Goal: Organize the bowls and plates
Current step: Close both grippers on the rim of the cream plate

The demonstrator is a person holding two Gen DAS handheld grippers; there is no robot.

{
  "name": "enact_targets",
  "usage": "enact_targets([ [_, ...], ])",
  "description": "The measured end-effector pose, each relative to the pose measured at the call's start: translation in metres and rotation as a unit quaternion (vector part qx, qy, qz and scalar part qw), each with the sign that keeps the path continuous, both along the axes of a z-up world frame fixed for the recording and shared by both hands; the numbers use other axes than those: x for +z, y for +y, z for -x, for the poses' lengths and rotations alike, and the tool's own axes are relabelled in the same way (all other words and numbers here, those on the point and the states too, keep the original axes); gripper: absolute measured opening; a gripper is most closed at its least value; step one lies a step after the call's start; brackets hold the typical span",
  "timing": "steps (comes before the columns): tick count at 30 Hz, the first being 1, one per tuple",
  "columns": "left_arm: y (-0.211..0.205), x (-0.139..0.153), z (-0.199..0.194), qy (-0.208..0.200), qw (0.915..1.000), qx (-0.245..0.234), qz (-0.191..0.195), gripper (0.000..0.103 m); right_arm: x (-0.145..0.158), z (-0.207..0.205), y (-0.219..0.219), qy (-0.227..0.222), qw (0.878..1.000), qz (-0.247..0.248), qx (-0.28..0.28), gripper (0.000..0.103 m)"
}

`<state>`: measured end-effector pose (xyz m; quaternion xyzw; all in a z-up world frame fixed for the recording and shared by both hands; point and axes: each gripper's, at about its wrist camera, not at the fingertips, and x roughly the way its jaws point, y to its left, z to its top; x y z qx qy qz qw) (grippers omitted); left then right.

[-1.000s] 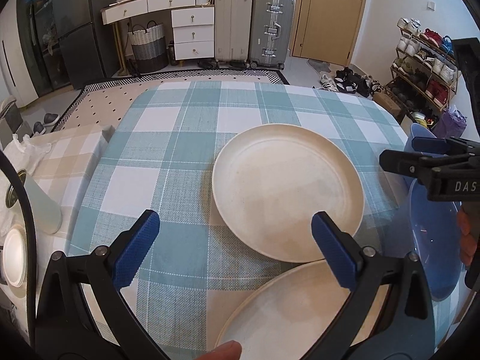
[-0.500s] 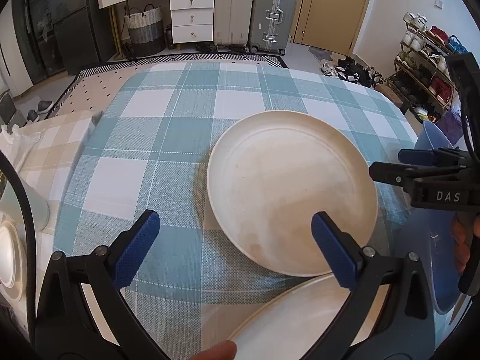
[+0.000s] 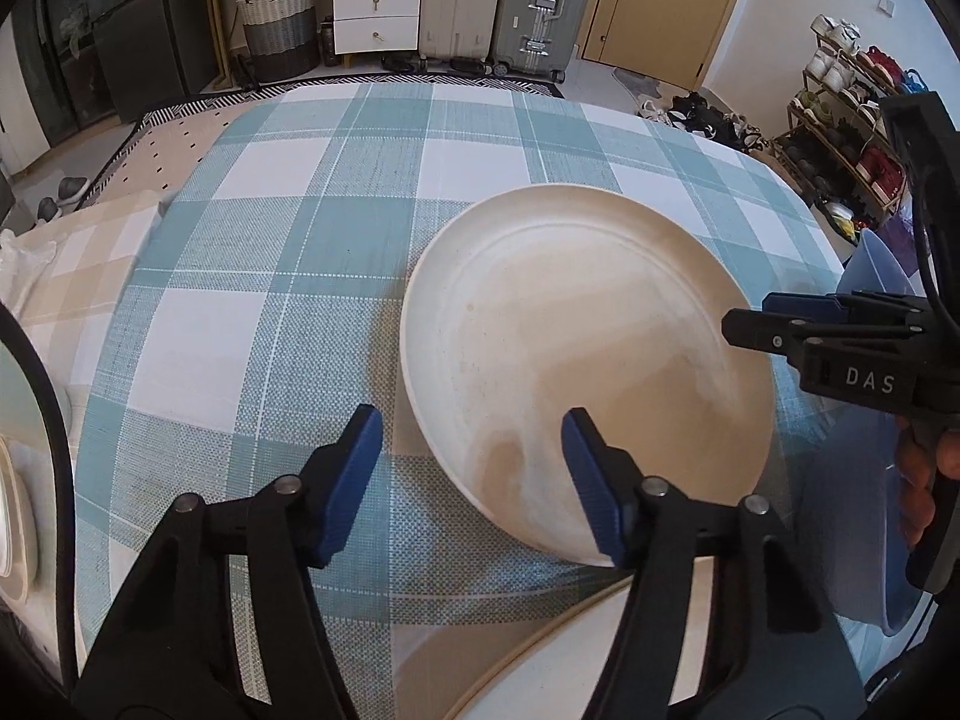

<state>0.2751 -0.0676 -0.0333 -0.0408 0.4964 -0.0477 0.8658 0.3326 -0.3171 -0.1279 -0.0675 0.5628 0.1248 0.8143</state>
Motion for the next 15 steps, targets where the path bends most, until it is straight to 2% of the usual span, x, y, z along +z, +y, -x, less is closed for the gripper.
enact_targets([
  [2,-0.0014,-0.0023,-0.0010,0.002,1.0000,-0.001,-0.005,0.051,-0.0024,-0.0009,-0.0006,0.003,1.000,0.000,-0.001,0.041],
  [3,-0.0023,-0.0031,-0.0013,0.003,1.0000,-0.002,-0.006,0.045,-0.0036,-0.0007,-0.0010,0.004,1.000,0.000,-0.002,0.035],
  [4,-0.0029,-0.0043,-0.0017,0.005,1.0000,-0.002,-0.007,0.037,-0.0049,-0.0008,-0.0013,0.005,1.000,0.000,-0.002,0.033],
  [7,-0.0043,-0.0068,-0.0024,0.002,0.9998,0.001,-0.022,0.028,-0.0084,-0.0009,-0.0013,0.009,1.000,0.000,0.000,0.025],
  [10,-0.0031,-0.0078,-0.0024,0.000,0.9996,0.002,-0.029,0.021,-0.0081,-0.0002,-0.0008,0.004,1.000,0.000,0.000,0.019],
  [15,-0.0021,-0.0071,-0.0014,-0.004,0.9994,0.002,-0.034,0.017,-0.0068,0.0026,0.0011,-0.006,1.000,0.010,0.000,0.016],
])
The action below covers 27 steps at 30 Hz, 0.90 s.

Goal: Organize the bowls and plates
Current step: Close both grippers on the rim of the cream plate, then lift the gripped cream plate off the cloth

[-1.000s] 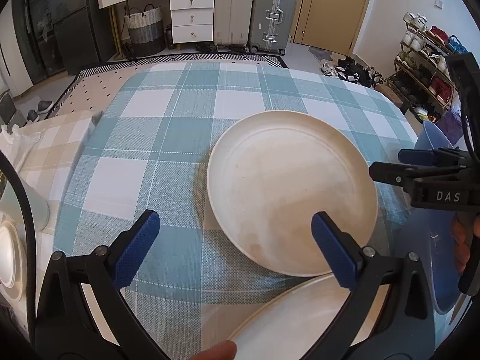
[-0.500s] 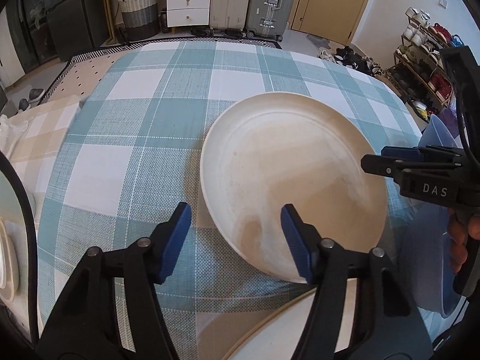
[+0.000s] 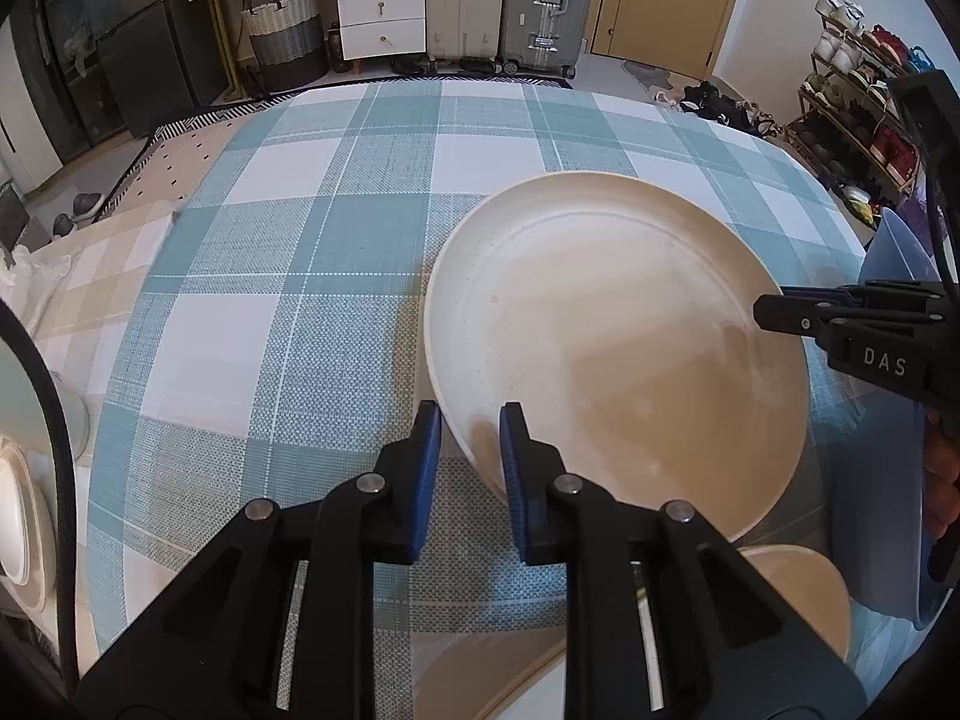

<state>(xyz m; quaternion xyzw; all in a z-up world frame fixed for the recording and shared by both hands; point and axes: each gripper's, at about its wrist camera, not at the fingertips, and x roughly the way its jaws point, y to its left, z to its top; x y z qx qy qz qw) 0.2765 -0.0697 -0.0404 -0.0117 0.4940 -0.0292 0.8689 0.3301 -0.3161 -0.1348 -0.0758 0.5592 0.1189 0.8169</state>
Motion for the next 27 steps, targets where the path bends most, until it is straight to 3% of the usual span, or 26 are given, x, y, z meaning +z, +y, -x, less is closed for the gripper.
enact_targets([
  [27,0.002,0.057,0.051,-0.077,0.9969,0.011,-0.008,0.017,0.050,0.040,0.006,-0.075,0.997,-0.015,0.015,0.016],
])
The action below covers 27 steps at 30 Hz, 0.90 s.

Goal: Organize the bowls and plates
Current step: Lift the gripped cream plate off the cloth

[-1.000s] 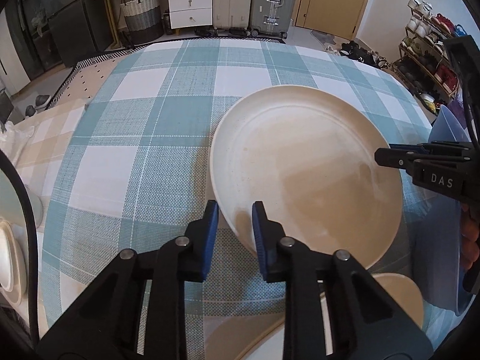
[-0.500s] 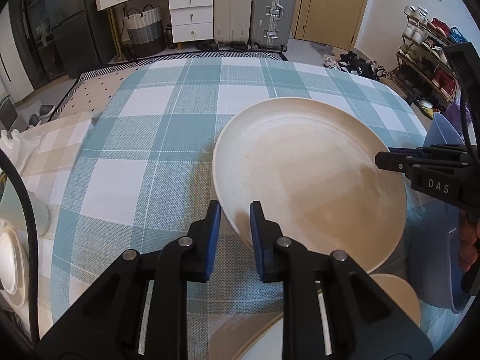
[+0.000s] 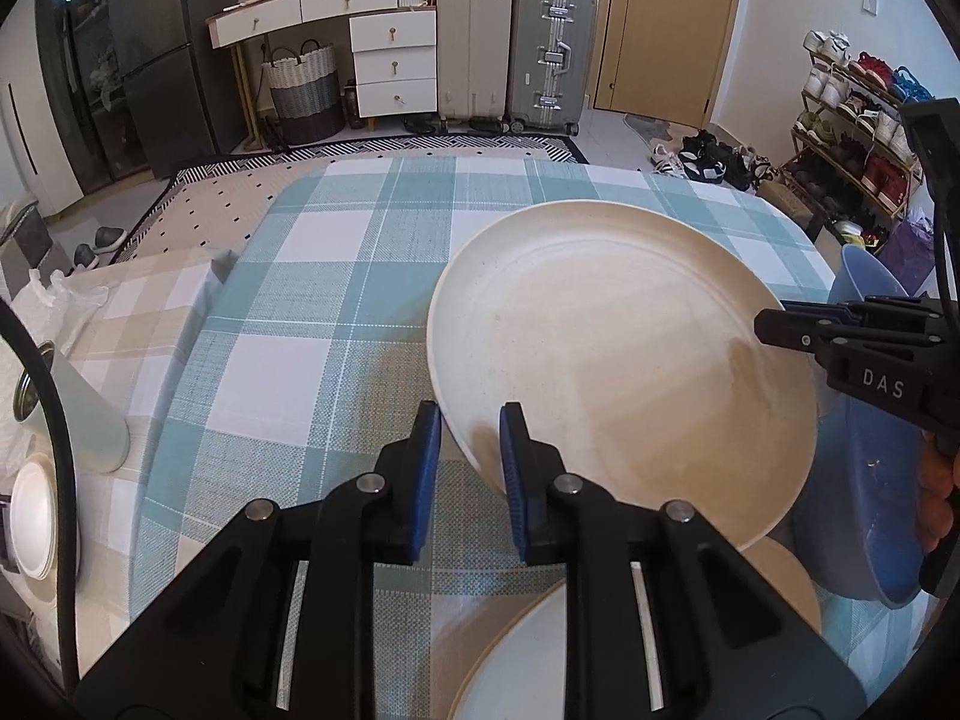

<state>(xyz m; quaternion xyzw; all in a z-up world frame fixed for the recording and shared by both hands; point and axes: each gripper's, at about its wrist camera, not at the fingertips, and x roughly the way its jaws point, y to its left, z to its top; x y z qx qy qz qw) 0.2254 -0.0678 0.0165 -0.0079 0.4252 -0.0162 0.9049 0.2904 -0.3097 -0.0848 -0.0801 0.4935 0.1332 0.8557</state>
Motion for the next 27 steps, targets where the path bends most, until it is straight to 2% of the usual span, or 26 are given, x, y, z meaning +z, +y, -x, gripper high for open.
enact_targets([
  [27,0.001,0.054,0.104,-0.057,0.9982,0.009,-0.015,0.017,0.048,0.080,0.012,-0.060,0.998,-0.013,0.021,0.016],
])
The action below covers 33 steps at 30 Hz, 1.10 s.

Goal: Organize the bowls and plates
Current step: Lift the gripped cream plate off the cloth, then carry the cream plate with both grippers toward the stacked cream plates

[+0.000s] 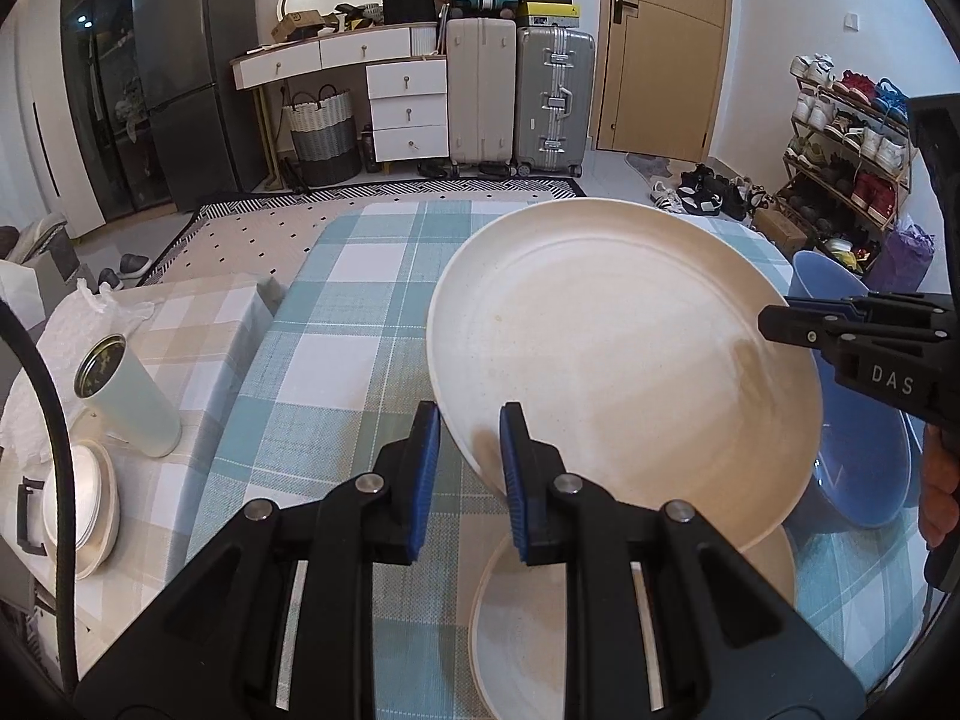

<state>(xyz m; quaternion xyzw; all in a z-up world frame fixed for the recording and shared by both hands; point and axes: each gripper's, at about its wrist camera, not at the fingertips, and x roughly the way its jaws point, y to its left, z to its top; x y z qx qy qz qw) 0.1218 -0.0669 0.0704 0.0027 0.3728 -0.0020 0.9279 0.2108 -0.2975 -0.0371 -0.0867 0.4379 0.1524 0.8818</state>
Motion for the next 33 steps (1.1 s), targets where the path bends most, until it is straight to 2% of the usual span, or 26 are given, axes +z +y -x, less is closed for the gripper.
enact_targets([
  [18,0.001,0.015,0.062,-0.020,0.9998,0.004,0.006,0.017,0.012,0.053,0.003,-0.020,1.000,-0.007,0.013,0.016],
  [33,0.007,0.002,0.099,-0.016,0.9998,0.009,0.002,0.017,0.004,0.094,0.010,-0.020,1.000,-0.014,0.017,0.016],
])
